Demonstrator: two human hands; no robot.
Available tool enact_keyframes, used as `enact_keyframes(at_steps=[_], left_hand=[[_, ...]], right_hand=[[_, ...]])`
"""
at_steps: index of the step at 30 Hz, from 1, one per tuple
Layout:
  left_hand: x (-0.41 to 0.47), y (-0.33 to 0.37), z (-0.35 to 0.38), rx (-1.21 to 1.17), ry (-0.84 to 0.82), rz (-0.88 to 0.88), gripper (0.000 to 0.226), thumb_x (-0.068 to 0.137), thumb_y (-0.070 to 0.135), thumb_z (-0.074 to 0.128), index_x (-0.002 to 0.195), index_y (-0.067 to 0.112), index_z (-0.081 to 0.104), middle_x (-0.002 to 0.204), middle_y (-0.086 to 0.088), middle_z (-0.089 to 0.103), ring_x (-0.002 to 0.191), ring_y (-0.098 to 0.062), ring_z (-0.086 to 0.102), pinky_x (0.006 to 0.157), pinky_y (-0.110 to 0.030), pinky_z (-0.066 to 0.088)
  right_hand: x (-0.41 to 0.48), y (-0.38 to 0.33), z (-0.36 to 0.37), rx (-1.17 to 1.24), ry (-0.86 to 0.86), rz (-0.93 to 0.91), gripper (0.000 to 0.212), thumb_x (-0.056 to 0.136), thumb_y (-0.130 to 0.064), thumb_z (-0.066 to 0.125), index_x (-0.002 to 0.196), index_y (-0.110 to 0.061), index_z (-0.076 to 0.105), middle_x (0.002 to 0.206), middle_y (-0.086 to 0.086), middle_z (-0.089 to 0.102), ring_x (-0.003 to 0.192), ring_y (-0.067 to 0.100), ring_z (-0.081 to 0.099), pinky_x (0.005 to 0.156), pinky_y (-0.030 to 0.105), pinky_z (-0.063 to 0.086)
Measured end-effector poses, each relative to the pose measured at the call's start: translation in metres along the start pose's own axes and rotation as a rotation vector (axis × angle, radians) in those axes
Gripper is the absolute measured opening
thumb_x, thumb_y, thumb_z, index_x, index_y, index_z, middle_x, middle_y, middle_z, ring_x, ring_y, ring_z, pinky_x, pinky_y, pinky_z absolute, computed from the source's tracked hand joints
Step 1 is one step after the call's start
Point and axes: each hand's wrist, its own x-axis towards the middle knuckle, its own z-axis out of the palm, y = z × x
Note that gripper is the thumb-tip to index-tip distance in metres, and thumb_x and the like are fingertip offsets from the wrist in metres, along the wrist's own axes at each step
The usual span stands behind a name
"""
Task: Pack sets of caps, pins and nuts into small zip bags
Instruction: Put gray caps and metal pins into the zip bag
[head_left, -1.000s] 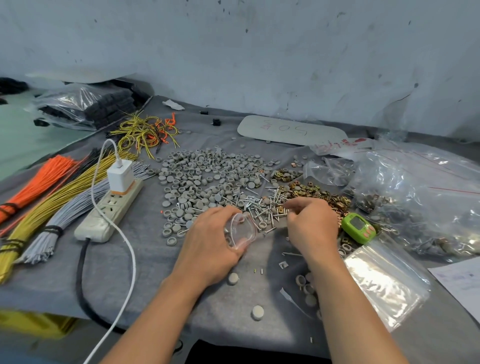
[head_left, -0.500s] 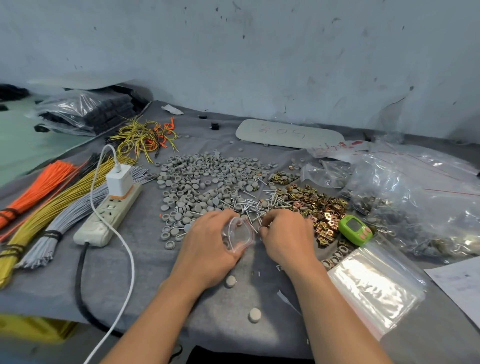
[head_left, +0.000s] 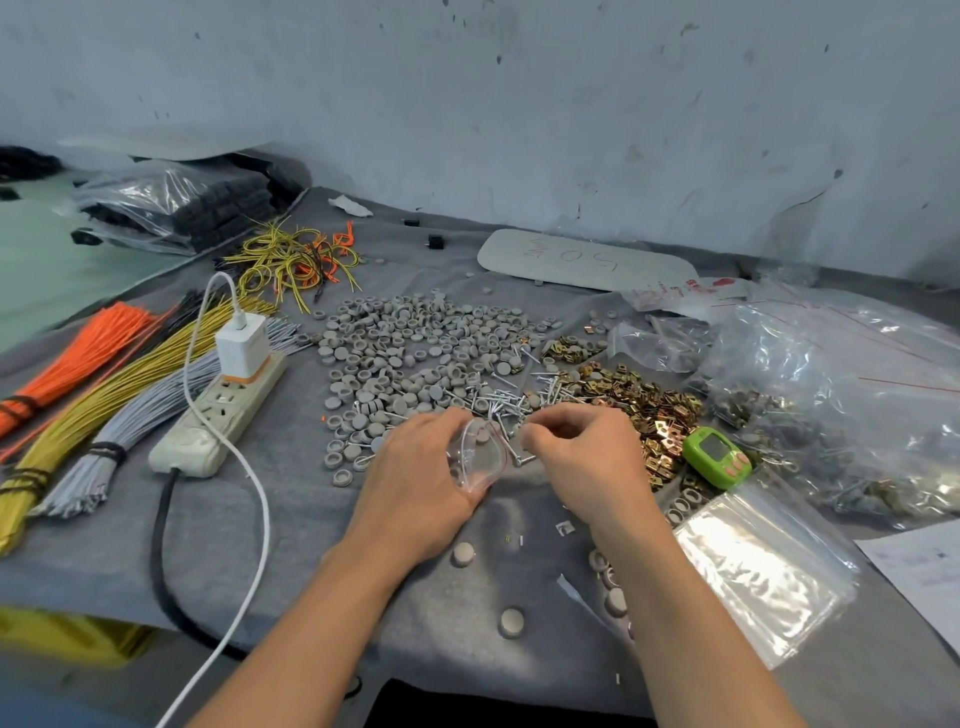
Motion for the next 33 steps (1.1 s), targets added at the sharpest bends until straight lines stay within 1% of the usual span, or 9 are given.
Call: enact_keyframes(at_steps=[3, 7, 11, 14, 17, 22, 25, 29, 33], left_hand=[[0.000, 0.001, -0.001, -0.006, -0.034, 0.010, 0.034, 0.076, 0.065, 0.062, 0.096, 0.039, 0.052, 0.089, 0.020, 0.054, 0.087, -0.003, 0.051, 0.070, -0.024, 0.041], [0.001, 0.002, -0.002, 0.012, -0.055, 0.020, 0.026, 0.079, 0.050, 0.067, 0.098, 0.036, 0.057, 0.092, 0.017, 0.058, 0.091, -0.006, 0.052, 0.079, -0.033, 0.047], [0.000, 0.003, -0.003, -0.034, -0.020, 0.015, 0.032, 0.079, 0.049, 0.076, 0.102, 0.034, 0.060, 0.095, 0.017, 0.059, 0.093, -0.007, 0.054, 0.079, -0.030, 0.045], [-0.002, 0.003, -0.004, -0.034, -0.003, 0.013, 0.036, 0.078, 0.055, 0.073, 0.106, 0.037, 0.060, 0.099, 0.020, 0.056, 0.092, -0.006, 0.053, 0.078, -0.026, 0.043], [-0.002, 0.003, -0.005, -0.028, -0.015, 0.008, 0.039, 0.077, 0.055, 0.073, 0.108, 0.037, 0.060, 0.101, 0.020, 0.056, 0.092, -0.005, 0.052, 0.079, -0.025, 0.041], [-0.002, 0.005, -0.006, -0.028, -0.011, 0.008, 0.035, 0.076, 0.054, 0.071, 0.105, 0.038, 0.059, 0.095, 0.022, 0.052, 0.089, -0.004, 0.051, 0.072, -0.019, 0.036], [-0.002, 0.005, -0.005, -0.011, -0.008, 0.004, 0.035, 0.077, 0.046, 0.076, 0.106, 0.037, 0.059, 0.097, 0.021, 0.054, 0.091, -0.006, 0.052, 0.076, -0.023, 0.037], [-0.002, 0.004, -0.004, -0.020, -0.004, 0.008, 0.033, 0.078, 0.043, 0.077, 0.105, 0.040, 0.058, 0.097, 0.025, 0.053, 0.092, -0.003, 0.051, 0.077, -0.023, 0.039], [-0.001, 0.003, -0.003, -0.014, -0.002, 0.009, 0.032, 0.078, 0.042, 0.077, 0.104, 0.040, 0.058, 0.097, 0.024, 0.054, 0.093, -0.003, 0.051, 0.079, -0.024, 0.040]], right_hand=[[-0.008, -0.003, 0.010, -0.059, -0.116, -0.060, 0.009, 0.084, -0.020, 0.079, 0.079, -0.027, 0.081, 0.065, -0.012, 0.072, 0.051, -0.003, 0.058, 0.049, 0.013, 0.043], [-0.013, -0.010, 0.023, -0.177, -0.214, -0.152, 0.014, 0.085, -0.020, 0.074, 0.086, -0.029, 0.084, 0.057, -0.008, 0.066, 0.049, 0.002, 0.051, 0.051, 0.013, 0.038], [-0.002, -0.009, 0.012, -0.188, -0.071, -0.074, 0.015, 0.089, -0.019, 0.074, 0.084, -0.030, 0.083, 0.063, -0.016, 0.068, 0.053, -0.004, 0.060, 0.049, 0.010, 0.042], [0.009, -0.002, -0.003, -0.371, 0.051, 0.029, 0.022, 0.094, -0.018, 0.071, 0.081, -0.034, 0.079, 0.076, -0.016, 0.070, 0.066, 0.007, 0.068, 0.070, 0.031, 0.061], [0.013, 0.005, -0.008, -0.448, 0.025, 0.078, 0.026, 0.096, -0.014, 0.067, 0.085, -0.034, 0.080, 0.083, -0.011, 0.074, 0.082, 0.020, 0.072, 0.092, 0.044, 0.059], [0.010, 0.009, 0.003, -0.586, -0.166, 0.052, 0.025, 0.099, -0.023, 0.060, 0.098, -0.043, 0.074, 0.098, -0.003, 0.075, 0.092, 0.030, 0.069, 0.085, 0.043, 0.060], [0.011, 0.010, 0.005, -0.679, -0.166, 0.076, 0.017, 0.098, -0.025, 0.062, 0.092, -0.040, 0.066, 0.097, -0.001, 0.073, 0.107, 0.036, 0.063, 0.095, 0.043, 0.054], [0.010, 0.009, 0.003, -0.781, -0.211, 0.032, 0.011, 0.098, -0.032, 0.058, 0.090, -0.032, 0.064, 0.098, -0.005, 0.072, 0.106, 0.027, 0.063, 0.109, 0.047, 0.040], [0.007, 0.008, -0.002, -0.776, -0.213, 0.016, 0.014, 0.101, -0.032, 0.056, 0.095, -0.030, 0.068, 0.094, -0.006, 0.071, 0.099, 0.022, 0.064, 0.112, 0.047, 0.036]])
